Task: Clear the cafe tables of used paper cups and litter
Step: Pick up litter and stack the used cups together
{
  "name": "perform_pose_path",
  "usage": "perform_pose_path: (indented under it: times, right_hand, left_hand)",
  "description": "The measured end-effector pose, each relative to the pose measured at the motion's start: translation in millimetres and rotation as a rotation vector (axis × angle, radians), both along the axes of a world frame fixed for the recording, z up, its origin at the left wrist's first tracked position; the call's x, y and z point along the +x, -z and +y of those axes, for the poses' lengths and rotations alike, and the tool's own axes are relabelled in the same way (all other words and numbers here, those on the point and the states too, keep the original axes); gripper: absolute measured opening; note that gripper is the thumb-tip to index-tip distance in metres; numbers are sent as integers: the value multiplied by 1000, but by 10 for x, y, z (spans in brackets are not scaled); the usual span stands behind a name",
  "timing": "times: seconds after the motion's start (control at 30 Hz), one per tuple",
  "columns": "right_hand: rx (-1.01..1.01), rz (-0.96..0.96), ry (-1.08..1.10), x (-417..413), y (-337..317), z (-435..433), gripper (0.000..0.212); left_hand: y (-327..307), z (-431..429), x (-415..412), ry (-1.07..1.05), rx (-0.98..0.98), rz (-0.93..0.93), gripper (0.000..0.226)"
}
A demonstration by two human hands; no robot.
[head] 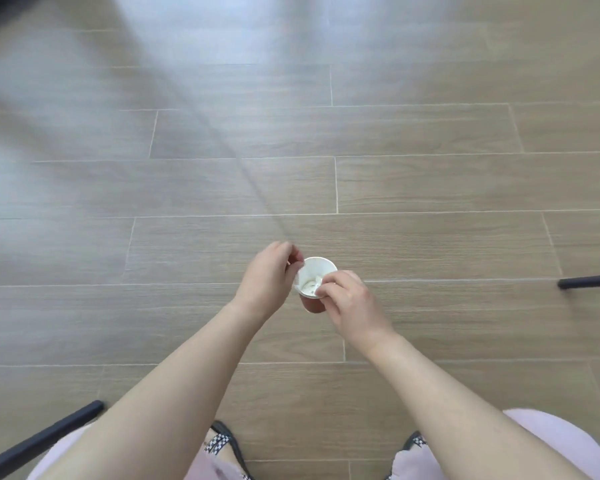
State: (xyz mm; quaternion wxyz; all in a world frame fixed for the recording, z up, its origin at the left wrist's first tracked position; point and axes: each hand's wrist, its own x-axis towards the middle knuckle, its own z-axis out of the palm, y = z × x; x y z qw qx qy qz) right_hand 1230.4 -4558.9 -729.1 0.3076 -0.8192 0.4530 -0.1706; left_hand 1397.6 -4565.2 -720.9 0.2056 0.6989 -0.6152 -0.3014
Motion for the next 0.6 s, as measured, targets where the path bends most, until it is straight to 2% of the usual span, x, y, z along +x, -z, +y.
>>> perform_pose_path:
  times: [0.2,0.4,0.6]
  right_hand:
    - [-19,-22,120,-389,-1879,52,6]
    - [-56,-32,185,-714,-3548,152,9]
    - [-92,-31,207,-992,-4571,313,10]
  left_hand:
    - [-1823,96,-375,269,-10,-109,17]
    - [-3579,86,-711,254,-32,-52,16]
    - [-4624,106,-995,273,49,-52,23]
